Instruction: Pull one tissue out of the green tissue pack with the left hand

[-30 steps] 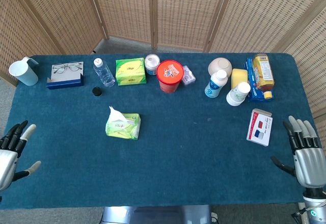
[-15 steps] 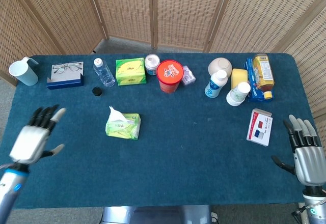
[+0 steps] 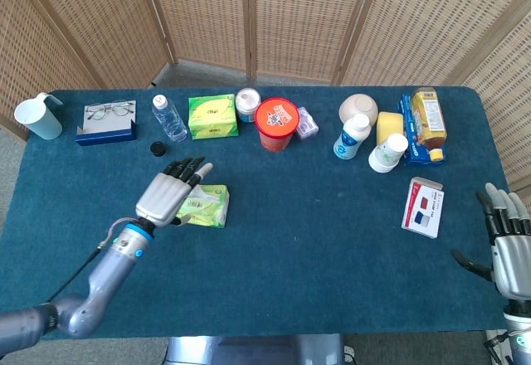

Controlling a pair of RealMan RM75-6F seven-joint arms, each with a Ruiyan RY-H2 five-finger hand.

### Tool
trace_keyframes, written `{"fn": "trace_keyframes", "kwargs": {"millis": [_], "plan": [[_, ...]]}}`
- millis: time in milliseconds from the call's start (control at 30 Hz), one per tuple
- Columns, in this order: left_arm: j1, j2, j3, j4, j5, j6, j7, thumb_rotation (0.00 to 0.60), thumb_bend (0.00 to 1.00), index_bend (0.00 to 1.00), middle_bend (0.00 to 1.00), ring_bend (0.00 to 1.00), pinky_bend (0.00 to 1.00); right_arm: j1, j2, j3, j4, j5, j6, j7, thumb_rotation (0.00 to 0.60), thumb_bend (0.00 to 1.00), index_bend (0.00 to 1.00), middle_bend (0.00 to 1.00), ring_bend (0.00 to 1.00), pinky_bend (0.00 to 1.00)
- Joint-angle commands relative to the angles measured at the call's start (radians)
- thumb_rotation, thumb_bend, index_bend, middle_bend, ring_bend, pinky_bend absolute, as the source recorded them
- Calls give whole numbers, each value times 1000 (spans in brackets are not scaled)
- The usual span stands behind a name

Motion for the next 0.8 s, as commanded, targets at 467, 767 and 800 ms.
{"fn": "trace_keyframes", "kwargs": {"millis": [467, 767, 800], "plan": [[-102, -152, 18, 120, -136, 153, 116, 600, 305, 541, 539, 526, 729, -5, 12, 0, -9, -4, 9, 20, 600, 0, 0, 0, 0, 0], [-78, -114, 66, 123, -90, 163, 57, 600, 620, 708, 753, 716, 857, -6, 14, 1, -9, -4, 10, 31, 600, 0, 0, 0, 0, 0], [-73, -103, 69, 117, -77, 168, 44, 600, 629, 712, 762, 723, 864, -6, 14, 1, -9, -4, 10, 31, 600, 0, 0, 0, 0, 0]]}}
